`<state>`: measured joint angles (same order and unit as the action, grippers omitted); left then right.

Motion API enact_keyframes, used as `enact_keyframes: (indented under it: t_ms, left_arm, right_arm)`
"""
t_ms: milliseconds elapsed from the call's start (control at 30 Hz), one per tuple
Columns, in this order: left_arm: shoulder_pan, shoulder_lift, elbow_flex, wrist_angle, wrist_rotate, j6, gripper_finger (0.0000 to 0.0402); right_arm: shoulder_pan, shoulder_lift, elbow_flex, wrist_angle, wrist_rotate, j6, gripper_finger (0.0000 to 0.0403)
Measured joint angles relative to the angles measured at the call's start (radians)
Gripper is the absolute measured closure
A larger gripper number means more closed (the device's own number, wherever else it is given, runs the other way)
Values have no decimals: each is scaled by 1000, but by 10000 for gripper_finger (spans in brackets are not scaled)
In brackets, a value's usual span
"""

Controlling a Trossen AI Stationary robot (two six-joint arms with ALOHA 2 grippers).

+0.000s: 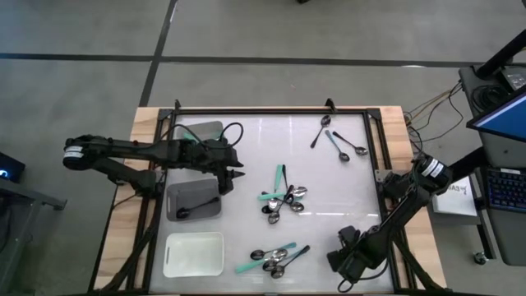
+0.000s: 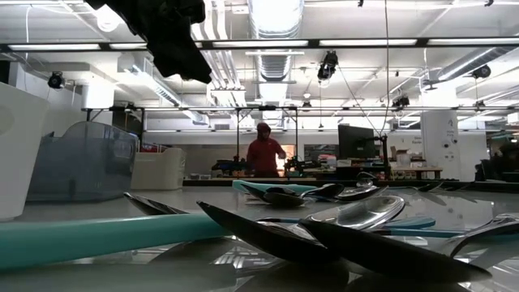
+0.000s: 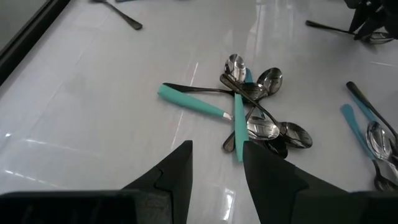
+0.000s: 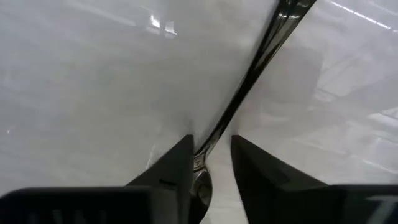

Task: Sort silverware by color (type)
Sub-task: Put the black spoon into the black bin

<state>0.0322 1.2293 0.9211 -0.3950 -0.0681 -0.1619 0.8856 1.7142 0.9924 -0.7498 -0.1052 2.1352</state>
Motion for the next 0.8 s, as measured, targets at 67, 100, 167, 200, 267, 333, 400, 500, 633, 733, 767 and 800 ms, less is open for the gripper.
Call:
enact_keyframes:
  t_ms: [67,100,167,200,267,333,400,500,633,733,767,800]
  left_arm:
    - [-1,0,0,0,0,0,278]
    - [-1,0,0,0,0,3,278]
    - [0,0,0,0,0,11,278]
    - [0,0,0,0,0,12,278]
    - [0,1,0,4,0,12,278]
    - [-1,1,0,16,0,8,278]
    - [-3,1,0,36,0,-10,278]
    - [-19,5,0,77,6,-36,278]
    - [-72,36,-2,177,47,-45,278]
    - [-126,85,-8,297,60,-43,278]
    - [-142,107,-9,349,59,-39,278]
    - [-157,129,-9,407,56,-34,278]
  right_arm:
    - [-1,0,-2,-9,11,-1,345]
    - [-1,0,-2,-13,20,-1,362]
    - [-1,0,-3,-20,37,-21,385]
    - [-4,1,-3,-22,38,-30,387]
    - [-7,0,-3,-25,39,-43,390]
    - [-9,-9,-3,-29,51,-54,391]
    - [-12,-34,-4,-32,80,-71,392]
    - [-16,-76,-12,-70,269,-98,393]
    - [-25,-146,-10,-119,566,-130,393]
    - [-50,-174,-10,-129,730,-229,393]
    - [-64,-177,-10,-123,794,-268,393]
    - [-79,-180,-10,-121,857,-306,393]
